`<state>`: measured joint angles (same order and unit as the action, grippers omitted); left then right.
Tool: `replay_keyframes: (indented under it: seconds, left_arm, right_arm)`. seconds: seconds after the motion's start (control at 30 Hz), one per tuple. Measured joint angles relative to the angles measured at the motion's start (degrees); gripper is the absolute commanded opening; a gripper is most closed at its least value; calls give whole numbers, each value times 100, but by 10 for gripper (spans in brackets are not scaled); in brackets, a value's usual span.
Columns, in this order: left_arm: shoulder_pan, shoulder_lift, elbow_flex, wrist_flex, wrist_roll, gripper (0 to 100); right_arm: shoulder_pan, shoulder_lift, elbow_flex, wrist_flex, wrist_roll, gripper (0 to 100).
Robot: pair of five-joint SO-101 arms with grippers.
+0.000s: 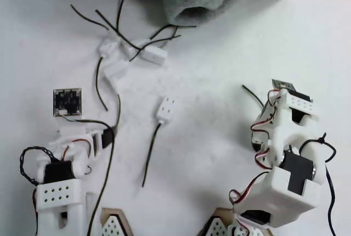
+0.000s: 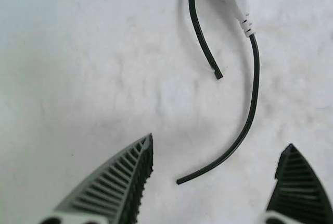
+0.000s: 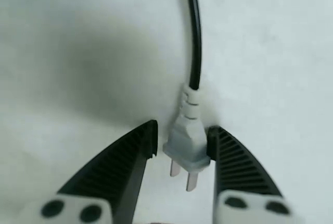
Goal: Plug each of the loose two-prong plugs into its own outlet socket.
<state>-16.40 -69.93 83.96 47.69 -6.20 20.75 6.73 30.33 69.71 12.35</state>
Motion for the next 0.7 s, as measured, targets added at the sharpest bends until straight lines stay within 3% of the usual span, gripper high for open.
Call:
replay_keyframes:
  seconds: [0.33, 0.7]
  left_arm:
    - [0, 0, 0, 0, 0, 365]
    - [0, 0, 0, 0, 0, 365]
  right_arm:
    - [0, 0, 18, -246, 0, 147]
    - [26, 9, 18, -325, 0, 45]
